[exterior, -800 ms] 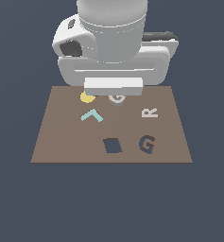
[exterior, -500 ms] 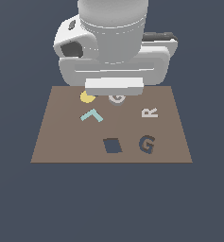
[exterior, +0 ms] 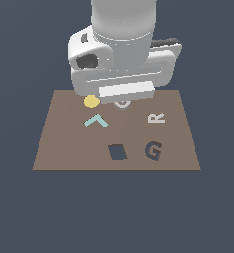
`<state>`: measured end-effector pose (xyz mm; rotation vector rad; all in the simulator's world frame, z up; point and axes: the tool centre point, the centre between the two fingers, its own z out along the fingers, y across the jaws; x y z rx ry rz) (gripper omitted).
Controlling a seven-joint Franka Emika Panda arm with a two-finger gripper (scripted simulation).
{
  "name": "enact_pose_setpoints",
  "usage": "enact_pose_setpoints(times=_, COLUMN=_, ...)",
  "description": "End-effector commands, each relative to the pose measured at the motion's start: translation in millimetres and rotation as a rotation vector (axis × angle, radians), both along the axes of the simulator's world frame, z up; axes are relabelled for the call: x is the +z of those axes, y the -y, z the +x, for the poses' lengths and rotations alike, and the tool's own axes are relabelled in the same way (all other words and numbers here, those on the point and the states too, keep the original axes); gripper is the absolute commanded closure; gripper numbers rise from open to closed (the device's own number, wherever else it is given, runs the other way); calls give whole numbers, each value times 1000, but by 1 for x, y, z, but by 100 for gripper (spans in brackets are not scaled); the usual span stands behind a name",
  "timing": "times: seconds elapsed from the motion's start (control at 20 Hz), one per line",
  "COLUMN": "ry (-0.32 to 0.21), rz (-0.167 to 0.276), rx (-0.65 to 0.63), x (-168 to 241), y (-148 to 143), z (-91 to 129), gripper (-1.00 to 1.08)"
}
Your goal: Insert a designated object into the corresponding slot on a board.
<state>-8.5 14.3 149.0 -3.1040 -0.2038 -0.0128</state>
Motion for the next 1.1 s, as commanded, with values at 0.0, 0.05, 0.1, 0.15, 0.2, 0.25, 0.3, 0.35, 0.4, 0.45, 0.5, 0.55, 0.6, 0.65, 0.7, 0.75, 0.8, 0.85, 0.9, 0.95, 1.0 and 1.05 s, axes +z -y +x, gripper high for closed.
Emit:
enact_pose_setpoints(times=0.0, ry=0, rz=-2, rx=58, x=-7, y=-3, z=-5, gripper=-92)
enact_pose_setpoints(times=0.05, ry=0, rz=-3, rx=85, x=-11, y=-4, z=-7, gripper=-92)
enact_pose_setpoints(times=0.1, ry=1, rz=-4, rx=114, x=-14, y=-5, z=-10, gripper=-92)
enact_pose_setpoints(times=0.15, ry=1, rz=-5, rx=144, x=-18, y=-6, z=-12, gripper=-92)
enact_pose_setpoints(times=0.2, ry=1, rz=-6, rx=175, x=-22, y=-7, z=-15, gripper=-92)
enact_pose_setpoints(times=0.25, ry=1, rz=-8, rx=209, x=-26, y=-8, z=-18, gripper=-92)
enact_pose_setpoints(times=0.3, ry=2, rz=-9, rx=244, x=-30, y=-8, z=-21, gripper=-92)
enact_pose_setpoints(times=0.35, ry=2, rz=-10, rx=281, x=-35, y=-9, z=-25, gripper=-92)
enact_pose_setpoints(times=0.4, ry=2, rz=-12, rx=319, x=-39, y=-10, z=-28, gripper=-92)
enact_pose_setpoints(times=0.45, ry=3, rz=-13, rx=357, x=-44, y=-10, z=-32, gripper=-92)
enact_pose_setpoints(times=0.5, ry=3, rz=-14, rx=393, x=-49, y=-11, z=-35, gripper=-92)
enact_pose_setpoints(times=0.55, ry=3, rz=-16, rx=428, x=-53, y=-11, z=-38, gripper=-92)
enact_pose_setpoints(times=0.6, ry=4, rz=-17, rx=461, x=-57, y=-11, z=-41, gripper=-92)
enact_pose_setpoints(times=0.65, ry=4, rz=-18, rx=493, x=-61, y=-11, z=-44, gripper=-92)
enact_pose_setpoints(times=0.7, ry=4, rz=-19, rx=523, x=-65, y=-10, z=-47, gripper=-92)
enact_pose_setpoints(times=0.75, ry=5, rz=-20, rx=551, x=-68, y=-10, z=-49, gripper=-92)
enact_pose_setpoints(times=0.8, ry=5, rz=-21, rx=578, x=-72, y=-10, z=-52, gripper=-92)
enact_pose_setpoints(times=0.85, ry=5, rz=-22, rx=603, x=-75, y=-9, z=-54, gripper=-92)
enact_pose_setpoints(times=0.9, ry=5, rz=-23, rx=627, x=-78, y=-9, z=-56, gripper=-92)
enact_pose_setpoints(times=0.95, ry=6, rz=-24, rx=649, x=-81, y=-9, z=-58, gripper=-92)
enact_pose_setpoints(times=1.0, ry=6, rz=-25, rx=670, x=-83, y=-8, z=-60, gripper=-92)
enact_pose_setpoints(times=1.05, ry=6, rz=-26, rx=689, x=-86, y=-7, z=-62, gripper=-92)
